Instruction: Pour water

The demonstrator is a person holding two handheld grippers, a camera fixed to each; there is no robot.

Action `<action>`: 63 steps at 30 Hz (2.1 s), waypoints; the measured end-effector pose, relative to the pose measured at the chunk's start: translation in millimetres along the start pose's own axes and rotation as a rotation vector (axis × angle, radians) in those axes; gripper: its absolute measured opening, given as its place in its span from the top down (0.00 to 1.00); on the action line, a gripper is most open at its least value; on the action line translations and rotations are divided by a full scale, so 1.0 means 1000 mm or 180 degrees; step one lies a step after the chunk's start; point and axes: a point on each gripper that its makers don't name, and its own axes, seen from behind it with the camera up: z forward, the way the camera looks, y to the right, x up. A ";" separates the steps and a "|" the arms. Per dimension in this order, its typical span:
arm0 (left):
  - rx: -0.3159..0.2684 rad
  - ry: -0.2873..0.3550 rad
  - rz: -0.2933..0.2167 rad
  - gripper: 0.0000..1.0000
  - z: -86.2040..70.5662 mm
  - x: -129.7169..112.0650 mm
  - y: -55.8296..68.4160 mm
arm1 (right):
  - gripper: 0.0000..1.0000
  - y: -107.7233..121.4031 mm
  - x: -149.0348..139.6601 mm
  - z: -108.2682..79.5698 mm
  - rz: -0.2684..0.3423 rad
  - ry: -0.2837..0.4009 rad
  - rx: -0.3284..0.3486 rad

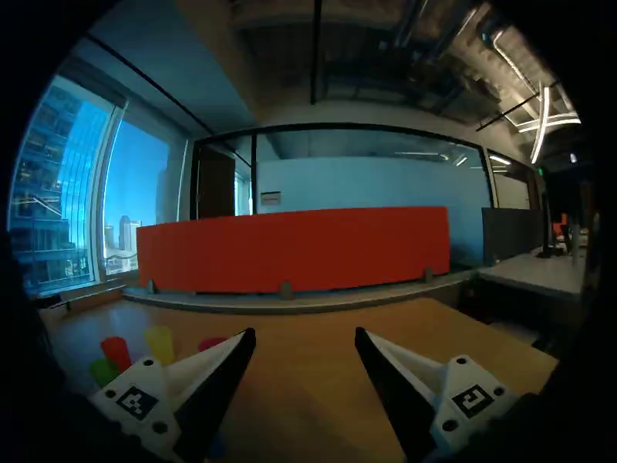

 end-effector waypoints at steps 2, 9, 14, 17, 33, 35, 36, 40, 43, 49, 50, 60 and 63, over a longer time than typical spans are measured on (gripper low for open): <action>0.0005 -0.0012 0.0000 0.02 0.001 -0.004 -0.002 | 0.00 0.000 0.001 0.000 0.0004 -0.0001 -0.0005; 0.0014 -0.0033 0.0001 0.02 0.009 -0.018 -0.009 | 0.01 -0.001 0.002 0.000 -0.0013 -0.0024 -0.0011; 0.0004 -0.0044 -0.0015 0.01 0.014 -0.023 -0.010 | 0.00 -0.002 0.004 -0.001 -0.0037 -0.0036 -0.0017; -0.0023 -0.0045 -0.0035 0.02 0.016 -0.026 -0.008 | 0.01 -0.002 0.005 -0.001 -0.0046 -0.0034 -0.0016; -0.0038 -0.0126 -0.0137 0.02 0.019 -0.036 -0.010 | 0.00 -0.005 0.011 -0.002 -0.0043 -0.0027 0.0007; -0.0042 -0.0126 -0.0136 0.02 0.019 -0.036 -0.009 | 0.00 -0.004 0.010 -0.003 -0.0042 -0.0024 0.0009; -0.0043 -0.0126 -0.0135 0.02 0.019 -0.037 -0.009 | 0.01 -0.004 0.010 -0.003 -0.0041 -0.0024 0.0009; -0.0053 -0.0127 -0.0136 0.01 0.020 -0.037 -0.008 | 0.00 -0.003 0.008 -0.004 -0.0038 -0.0028 0.0006; -0.0059 -0.0129 -0.0135 0.02 0.020 -0.037 -0.008 | 0.01 -0.003 0.008 -0.005 -0.0037 -0.0027 0.0004; -0.0063 -0.0135 -0.0133 0.02 0.020 -0.037 -0.008 | 0.00 0.002 0.010 -0.005 -0.0045 0.0017 -0.0014; -0.0063 -0.0135 -0.0133 0.02 0.020 -0.036 -0.008 | 0.00 0.003 0.011 -0.006 -0.0046 0.0026 -0.0014; -0.0062 -0.0137 -0.0131 0.02 0.020 -0.036 -0.008 | 0.00 0.018 0.013 -0.011 -0.0193 0.0146 -0.0077; -0.0062 -0.0137 -0.0132 0.01 0.020 -0.036 -0.008 | 0.01 0.020 0.009 -0.013 -0.0308 0.0182 -0.0098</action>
